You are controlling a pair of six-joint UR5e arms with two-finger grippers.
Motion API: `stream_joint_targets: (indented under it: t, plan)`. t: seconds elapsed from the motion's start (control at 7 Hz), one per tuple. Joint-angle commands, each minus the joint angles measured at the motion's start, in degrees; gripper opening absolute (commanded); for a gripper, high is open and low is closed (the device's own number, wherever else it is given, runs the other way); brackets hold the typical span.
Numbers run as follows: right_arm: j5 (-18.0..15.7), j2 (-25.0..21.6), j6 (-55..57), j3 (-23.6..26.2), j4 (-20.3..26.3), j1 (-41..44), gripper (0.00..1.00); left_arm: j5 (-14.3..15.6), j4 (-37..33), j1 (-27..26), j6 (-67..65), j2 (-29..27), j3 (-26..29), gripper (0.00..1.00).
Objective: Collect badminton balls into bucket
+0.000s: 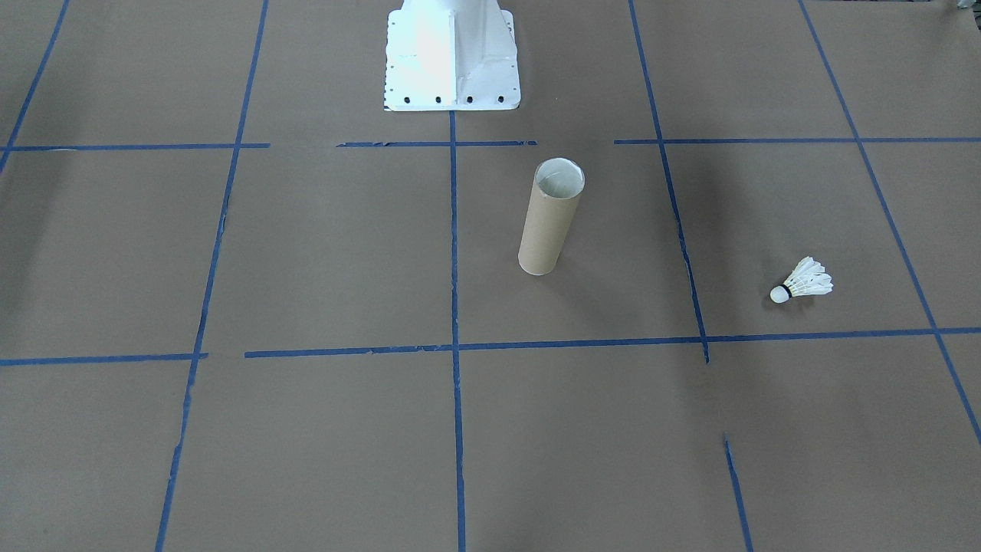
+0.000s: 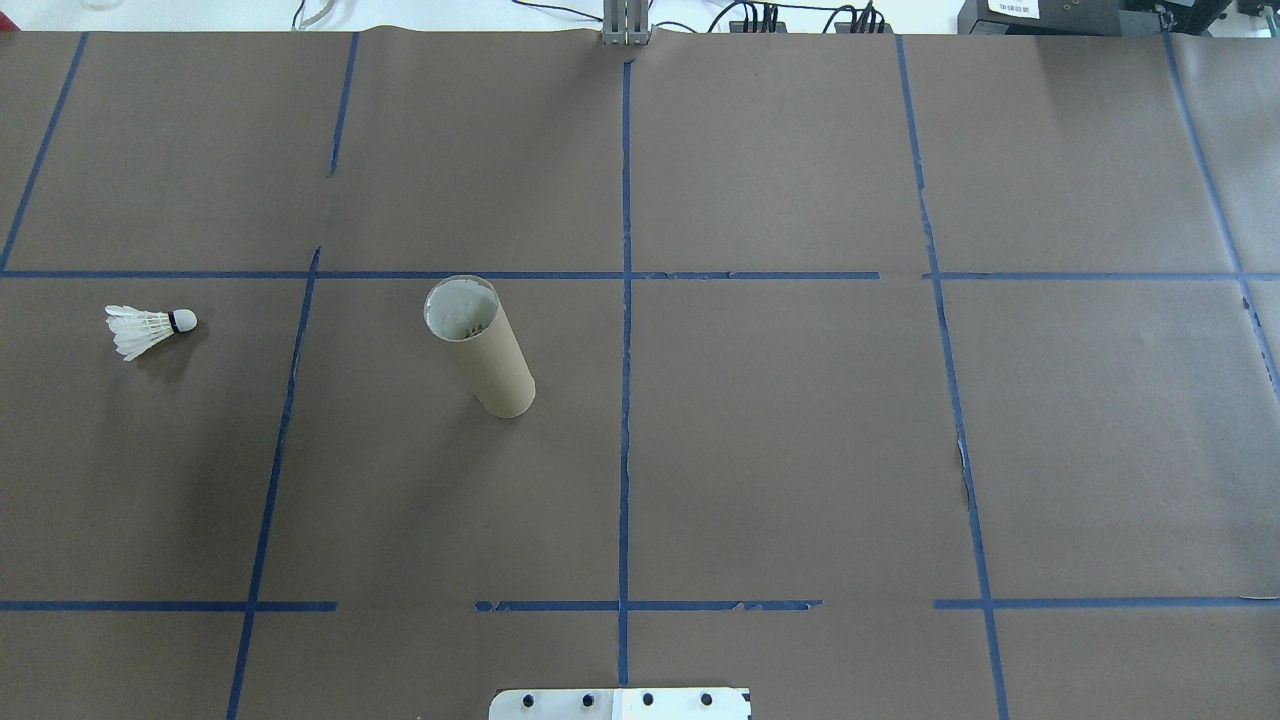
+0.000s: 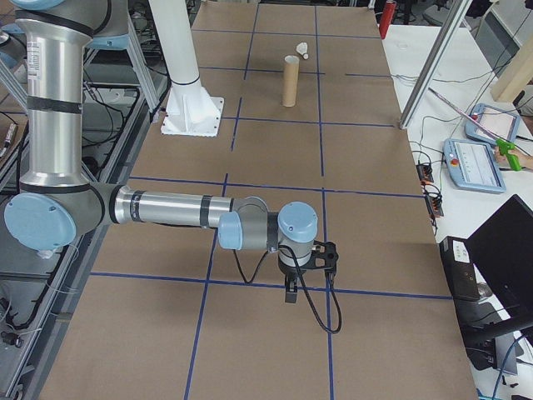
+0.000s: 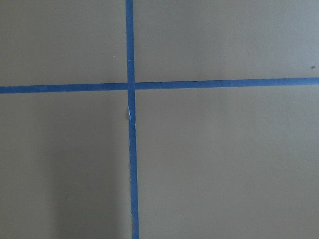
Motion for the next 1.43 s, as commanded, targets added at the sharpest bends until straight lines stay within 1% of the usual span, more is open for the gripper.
stream_joint_targets:
  t: [0.0, 0.14, 0.29, 0.43, 0.57, 0.71, 0.86, 1.0, 1.14, 1.29]
  plan:
    - [0.0, 0.0, 0.0, 0.0, 0.0, 0.0, 1.0, 3.6, -16.52, 8.17, -21.1, 0.21, 2.69, 1.0]
    - [0.0, 0.0, 0.0, 0.0, 0.0, 0.0, 1.0, 7.12, -24.95, 12.39, -29.81, 0.21, 4.8, 1.0]
    - [0.0, 0.0, 0.0, 0.0, 0.0, 0.0, 1.0, 8.98, -33.04, 13.83, -36.95, 2.39, 5.43, 1.0]
    - [0.0, 0.0, 0.0, 0.0, 0.0, 0.0, 1.0, 9.0, -39.21, 14.54, -40.76, 3.45, 8.83, 1.0]
    - [0.0, 0.0, 0.0, 0.0, 0.0, 0.0, 1.0, 8.91, -43.88, 14.81, -44.37, 3.99, 11.04, 1.0]
    - [0.0, 0.0, 0.09, 0.0, 0.0, 0.0, 1.0, 9.08, -46.19, 16.46, -51.1, 4.17, 10.97, 1.0]
    - [0.0, 0.0, 0.0, 0.0, 0.0, 0.0, 1.0, 11.96, -49.52, 18.48, -56.91, 4.08, 11.06, 1.0]
    - [0.0, 0.0, 0.0, 0.0, 0.0, 0.0, 1.0, 15.82, -51.38, 22.15, -60.97, 4.08, 11.06, 1.0]
    - [0.0, 0.0, 0.0, 0.0, 0.0, 0.0, 1.0, 17.42, -51.92, 24.02, -63.45, 3.56, 11.06, 1.0]
    - [0.0, 0.0, 0.09, 0.0, 0.0, 0.0, 1.0, 18.39, -52.01, 25.69, -63.65, 3.03, 11.93, 1.0]
